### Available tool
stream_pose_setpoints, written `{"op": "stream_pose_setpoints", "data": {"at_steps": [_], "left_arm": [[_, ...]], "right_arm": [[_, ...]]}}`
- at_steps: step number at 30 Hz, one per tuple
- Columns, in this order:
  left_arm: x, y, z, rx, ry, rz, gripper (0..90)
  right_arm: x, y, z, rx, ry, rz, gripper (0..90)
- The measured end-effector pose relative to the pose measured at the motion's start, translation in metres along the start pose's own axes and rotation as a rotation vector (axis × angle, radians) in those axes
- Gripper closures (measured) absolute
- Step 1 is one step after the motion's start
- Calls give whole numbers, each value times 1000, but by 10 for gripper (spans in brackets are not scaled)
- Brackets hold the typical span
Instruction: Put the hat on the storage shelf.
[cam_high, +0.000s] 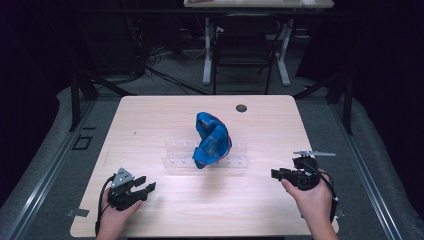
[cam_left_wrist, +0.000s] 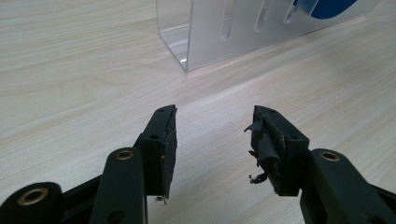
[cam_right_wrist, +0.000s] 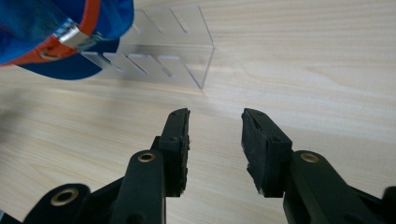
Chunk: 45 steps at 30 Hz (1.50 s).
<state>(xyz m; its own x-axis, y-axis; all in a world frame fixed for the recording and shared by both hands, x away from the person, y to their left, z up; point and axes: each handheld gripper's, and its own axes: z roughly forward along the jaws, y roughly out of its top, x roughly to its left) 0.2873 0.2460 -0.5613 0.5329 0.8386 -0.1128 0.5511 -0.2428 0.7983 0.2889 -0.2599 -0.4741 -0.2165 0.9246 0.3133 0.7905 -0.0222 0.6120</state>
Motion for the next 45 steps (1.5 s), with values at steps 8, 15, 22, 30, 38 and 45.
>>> {"op": "stream_pose_setpoints", "data": {"at_steps": [8, 15, 22, 30, 38, 45], "left_arm": [[-1, -1, 2, 7, -3, 1, 510], [-1, -2, 4, 11, 2, -3, 512], [1, -3, 5, 4, -7, -23, 526], [0, -3, 7, 5, -18, -23, 518], [-3, -3, 8, 11, -23, 0, 505], [-6, -4, 11, 7, -31, -3, 510]], "right_arm": [[-10, -26, 14, -9, -44, 1, 586], [-14, -35, 22, -1, -48, -7, 578], [-19, -45, 27, -53, -20, -32, 561], [-24, -54, 36, -63, -47, -40, 535], [-31, -58, 42, -65, -56, -24, 521], [-32, -60, 43, -99, -32, 4, 499]]}}
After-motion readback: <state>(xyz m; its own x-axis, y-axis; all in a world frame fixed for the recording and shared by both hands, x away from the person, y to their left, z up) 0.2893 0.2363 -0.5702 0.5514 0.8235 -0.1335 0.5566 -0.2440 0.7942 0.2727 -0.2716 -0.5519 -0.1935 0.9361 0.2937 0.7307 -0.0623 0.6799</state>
